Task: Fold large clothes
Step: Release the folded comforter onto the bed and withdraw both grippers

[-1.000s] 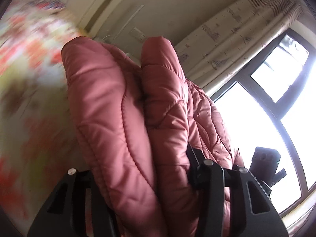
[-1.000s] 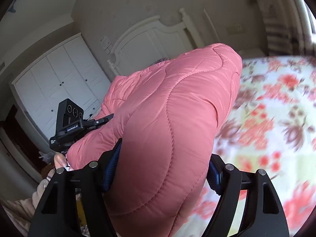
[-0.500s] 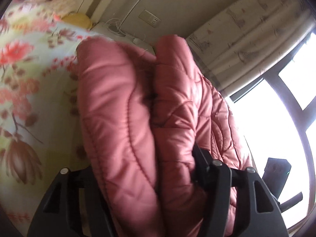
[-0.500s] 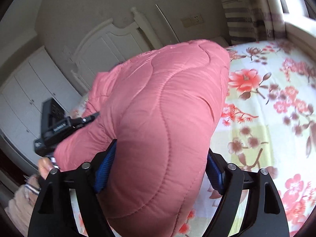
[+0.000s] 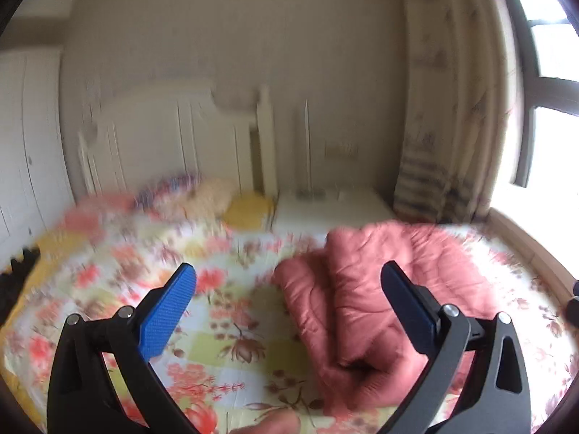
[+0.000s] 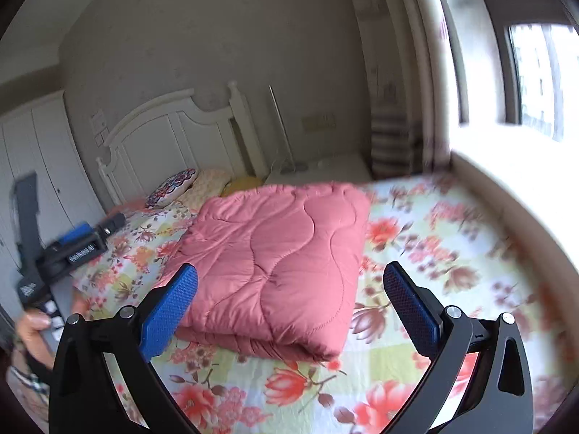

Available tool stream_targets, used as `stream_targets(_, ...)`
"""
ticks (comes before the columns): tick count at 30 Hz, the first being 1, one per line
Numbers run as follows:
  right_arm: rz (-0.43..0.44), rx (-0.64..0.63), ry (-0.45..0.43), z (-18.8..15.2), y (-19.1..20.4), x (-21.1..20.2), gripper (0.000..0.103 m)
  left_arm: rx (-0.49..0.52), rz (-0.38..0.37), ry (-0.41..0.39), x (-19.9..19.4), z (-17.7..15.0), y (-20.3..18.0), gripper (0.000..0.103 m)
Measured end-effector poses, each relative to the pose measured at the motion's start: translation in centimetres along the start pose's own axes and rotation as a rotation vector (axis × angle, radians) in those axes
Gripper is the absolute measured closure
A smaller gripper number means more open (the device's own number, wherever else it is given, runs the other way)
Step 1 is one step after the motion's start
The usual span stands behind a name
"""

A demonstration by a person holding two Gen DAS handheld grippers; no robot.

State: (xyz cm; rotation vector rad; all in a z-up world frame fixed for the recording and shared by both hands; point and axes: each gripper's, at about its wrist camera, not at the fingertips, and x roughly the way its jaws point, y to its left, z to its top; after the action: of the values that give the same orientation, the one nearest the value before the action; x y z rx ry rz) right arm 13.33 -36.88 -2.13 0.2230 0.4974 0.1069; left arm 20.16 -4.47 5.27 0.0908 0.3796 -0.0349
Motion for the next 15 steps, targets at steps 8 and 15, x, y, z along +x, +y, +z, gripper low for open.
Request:
stream_targets(8,-0.121,-0.138,-0.03,-2.3,2.9,-5.2,0.004,-0.065,-0.044,-0.036,-8.1,-3.9,-1.7,0.002)
stream_targets(15,-0.148,-0.164,-0.063,-3.7,4.5,-5.1,0.004,-0.048,-0.055,0.047,-7.3,-7.3,-2.7,0.002)
